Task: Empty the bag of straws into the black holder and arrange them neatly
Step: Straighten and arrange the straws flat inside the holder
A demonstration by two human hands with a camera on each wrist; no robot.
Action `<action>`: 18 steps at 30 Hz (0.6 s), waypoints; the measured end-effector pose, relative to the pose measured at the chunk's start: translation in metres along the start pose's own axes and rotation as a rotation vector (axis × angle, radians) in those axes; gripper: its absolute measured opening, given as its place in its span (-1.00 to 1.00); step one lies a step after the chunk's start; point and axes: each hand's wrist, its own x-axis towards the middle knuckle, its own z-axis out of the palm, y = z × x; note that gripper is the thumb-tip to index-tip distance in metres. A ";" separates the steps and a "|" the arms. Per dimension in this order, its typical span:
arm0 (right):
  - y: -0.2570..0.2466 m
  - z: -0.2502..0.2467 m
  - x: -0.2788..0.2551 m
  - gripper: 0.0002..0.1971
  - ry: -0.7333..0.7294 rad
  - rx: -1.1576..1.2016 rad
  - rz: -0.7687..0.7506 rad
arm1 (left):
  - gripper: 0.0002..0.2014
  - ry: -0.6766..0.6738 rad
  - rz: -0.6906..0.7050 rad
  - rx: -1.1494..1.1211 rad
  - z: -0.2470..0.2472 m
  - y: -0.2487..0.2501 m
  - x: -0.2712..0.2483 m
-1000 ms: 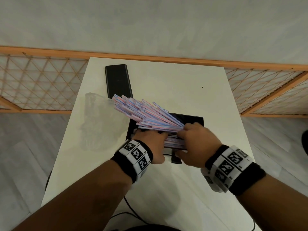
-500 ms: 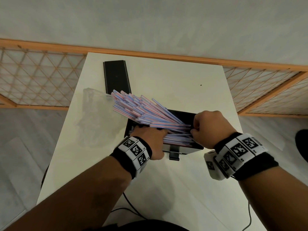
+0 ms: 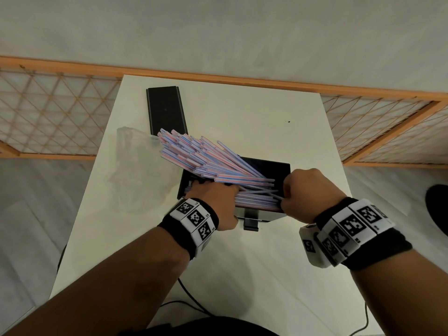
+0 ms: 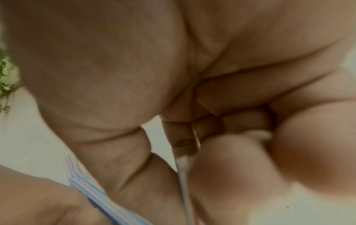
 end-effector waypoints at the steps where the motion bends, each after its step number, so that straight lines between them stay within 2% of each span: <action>1: -0.002 -0.003 -0.002 -0.95 0.033 0.011 -0.014 | -0.37 0.004 0.004 -0.004 0.000 0.000 0.000; 6: -0.020 -0.034 -0.019 -0.92 0.319 0.187 -0.126 | -0.36 0.066 0.036 -0.003 0.001 -0.002 0.000; 10: -0.040 -0.064 -0.039 -0.92 0.504 0.303 -0.326 | -0.43 0.097 0.044 -0.052 -0.006 -0.002 -0.004; 12: -0.054 -0.066 -0.038 -0.89 0.474 0.312 -0.429 | -0.48 0.116 0.054 -0.108 -0.014 -0.004 -0.012; 15: -0.083 -0.043 -0.022 -0.87 0.271 0.293 -0.543 | -0.71 0.167 0.128 -0.368 -0.028 -0.018 -0.030; 16: -0.088 -0.032 -0.014 -0.87 0.209 0.319 -0.535 | -0.72 0.193 0.151 -0.481 -0.033 -0.024 -0.036; 18: -0.080 -0.015 0.001 -0.78 0.177 0.430 -0.444 | -0.58 0.255 0.143 -0.605 -0.038 -0.039 -0.046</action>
